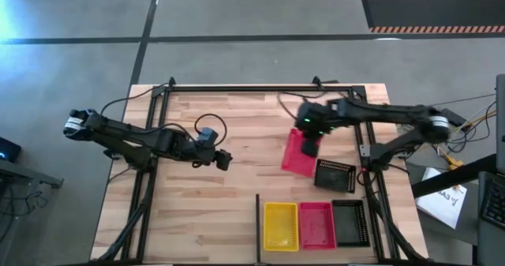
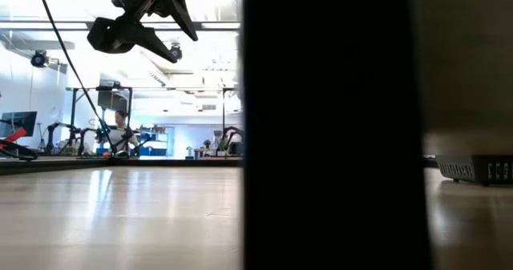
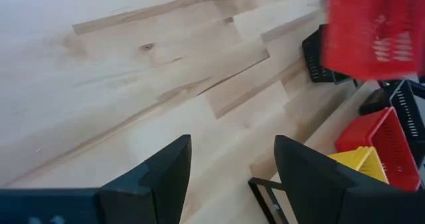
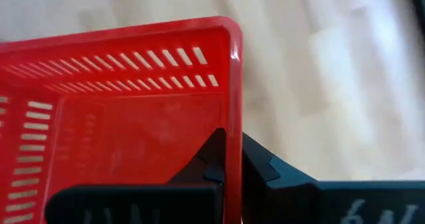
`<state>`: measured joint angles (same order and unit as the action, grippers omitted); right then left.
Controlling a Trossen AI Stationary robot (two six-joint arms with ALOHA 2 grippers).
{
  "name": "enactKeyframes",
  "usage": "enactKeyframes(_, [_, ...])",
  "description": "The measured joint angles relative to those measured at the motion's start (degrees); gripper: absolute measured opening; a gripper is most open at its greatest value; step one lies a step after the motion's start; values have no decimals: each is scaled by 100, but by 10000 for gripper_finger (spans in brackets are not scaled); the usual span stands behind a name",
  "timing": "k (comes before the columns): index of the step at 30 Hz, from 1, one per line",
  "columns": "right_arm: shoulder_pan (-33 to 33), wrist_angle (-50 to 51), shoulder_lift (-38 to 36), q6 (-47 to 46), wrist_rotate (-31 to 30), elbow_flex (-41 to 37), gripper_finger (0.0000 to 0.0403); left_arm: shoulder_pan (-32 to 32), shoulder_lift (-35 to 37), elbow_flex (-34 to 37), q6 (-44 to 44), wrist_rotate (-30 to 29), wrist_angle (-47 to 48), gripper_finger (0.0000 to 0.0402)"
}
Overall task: Stack baskets on shelf by color
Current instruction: Stack the red bin on top of the red bins on the shelf
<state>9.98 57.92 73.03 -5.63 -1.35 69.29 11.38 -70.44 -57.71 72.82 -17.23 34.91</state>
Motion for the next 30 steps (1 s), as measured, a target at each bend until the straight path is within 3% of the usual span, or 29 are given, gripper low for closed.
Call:
enactKeyframes(5, [-593, -44, -1008, -957, 862, -362, 8, 0, -1, 0, -12, 2, 1, 200])
enactKeyframes(10, [-1642, -434, -1356, -1586, 1507, -376, 8, -1, -78, 0, -12, 2, -4, 200])
enactKeyframes(19, [-3365, -1382, -601, -1882, 1104, -248, 8, -4, -152, 0, 10, 2, -11, 200])
enactKeyframes(30, [-3890, -1355, -87, -2043, 200, -496, 8, -4, -154, 0, 23, 64, -29, 200])
